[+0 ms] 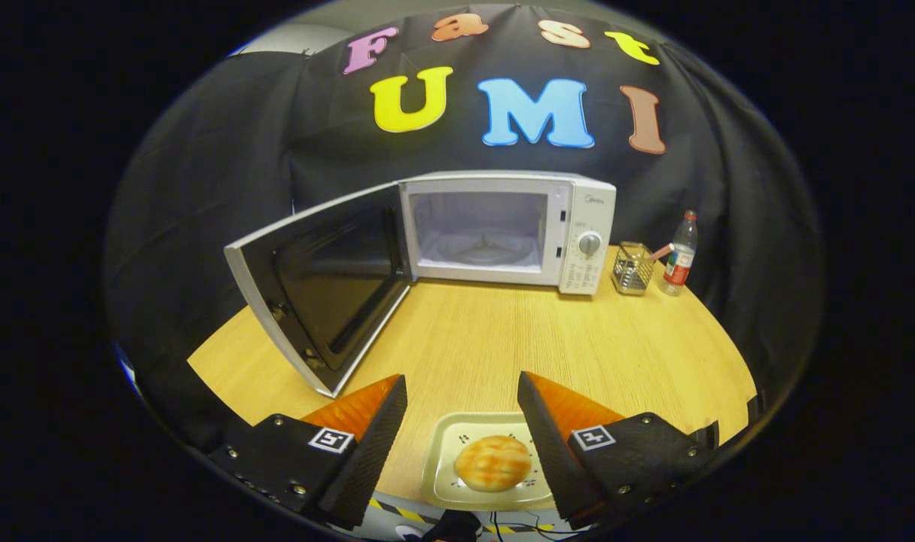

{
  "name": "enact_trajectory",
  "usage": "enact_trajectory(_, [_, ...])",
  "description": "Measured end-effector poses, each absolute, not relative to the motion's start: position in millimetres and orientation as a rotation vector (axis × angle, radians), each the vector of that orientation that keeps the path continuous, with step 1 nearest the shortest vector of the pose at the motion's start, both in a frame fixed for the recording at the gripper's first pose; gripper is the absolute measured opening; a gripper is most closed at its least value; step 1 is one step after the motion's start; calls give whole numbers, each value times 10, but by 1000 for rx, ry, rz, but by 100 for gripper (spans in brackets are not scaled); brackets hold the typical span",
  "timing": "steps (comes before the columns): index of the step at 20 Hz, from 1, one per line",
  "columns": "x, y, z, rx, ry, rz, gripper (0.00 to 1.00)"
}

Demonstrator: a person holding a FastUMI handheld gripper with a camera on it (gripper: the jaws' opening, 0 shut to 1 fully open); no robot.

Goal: Open the microwave, put the food inside, and close the microwave door.

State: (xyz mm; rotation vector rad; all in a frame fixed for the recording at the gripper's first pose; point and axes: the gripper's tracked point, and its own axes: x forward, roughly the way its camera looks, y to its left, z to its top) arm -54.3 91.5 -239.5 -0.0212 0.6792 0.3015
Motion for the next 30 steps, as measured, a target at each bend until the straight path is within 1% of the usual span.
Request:
enact_trajectory(2, [-598,810,-2623,-20,765,287,90])
enact_trajectory(8, [-809,681,-3121,-57,929,287,90])
enact_trajectory(13, [-873,654,-3321,-77,993,280,90])
enact_trajectory(21, [-996,683,-3452,-99,1081,283,91])
enact_trajectory(23, [-984,673,-3440,-82,1083,278,85])
enact_trajectory(24, [-968,672,-3452,-70,1087,273,78])
enact_trajectory(25, [-968,657,-3428,-64,1090,272,76])
enact_trajectory(30, [-838,700,-3219,54,1067,258,76])
